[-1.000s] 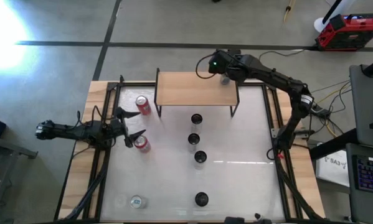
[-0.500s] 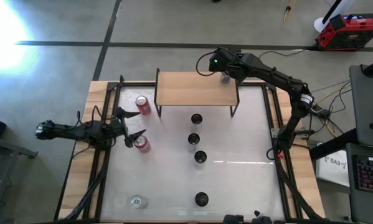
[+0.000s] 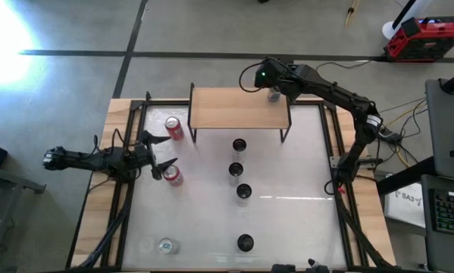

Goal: Place canned beverage on shelf
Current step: Put the top blue soda can on the shelf

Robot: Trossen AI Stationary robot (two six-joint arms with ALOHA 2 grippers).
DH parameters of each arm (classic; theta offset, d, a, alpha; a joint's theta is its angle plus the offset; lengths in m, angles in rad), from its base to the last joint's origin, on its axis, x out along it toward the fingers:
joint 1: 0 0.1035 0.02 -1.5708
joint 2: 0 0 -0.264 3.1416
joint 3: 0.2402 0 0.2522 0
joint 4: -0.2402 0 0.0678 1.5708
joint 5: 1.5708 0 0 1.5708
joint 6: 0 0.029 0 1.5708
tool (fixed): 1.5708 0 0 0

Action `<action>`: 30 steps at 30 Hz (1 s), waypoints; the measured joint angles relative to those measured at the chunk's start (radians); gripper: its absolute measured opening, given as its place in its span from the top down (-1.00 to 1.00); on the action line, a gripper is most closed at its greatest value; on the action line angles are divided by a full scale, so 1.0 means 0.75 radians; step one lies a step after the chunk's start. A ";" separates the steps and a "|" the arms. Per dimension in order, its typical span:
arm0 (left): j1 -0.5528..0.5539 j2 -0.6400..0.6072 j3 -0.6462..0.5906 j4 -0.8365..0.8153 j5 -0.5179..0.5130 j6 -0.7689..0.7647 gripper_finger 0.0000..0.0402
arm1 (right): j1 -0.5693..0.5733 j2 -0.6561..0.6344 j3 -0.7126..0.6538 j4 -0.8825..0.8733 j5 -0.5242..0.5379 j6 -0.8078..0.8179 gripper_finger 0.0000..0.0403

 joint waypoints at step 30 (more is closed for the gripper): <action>0.000 0.000 0.000 0.000 0.000 0.000 -0.99 | 0.035 -0.001 -0.004 -0.119 -0.069 0.049 -0.67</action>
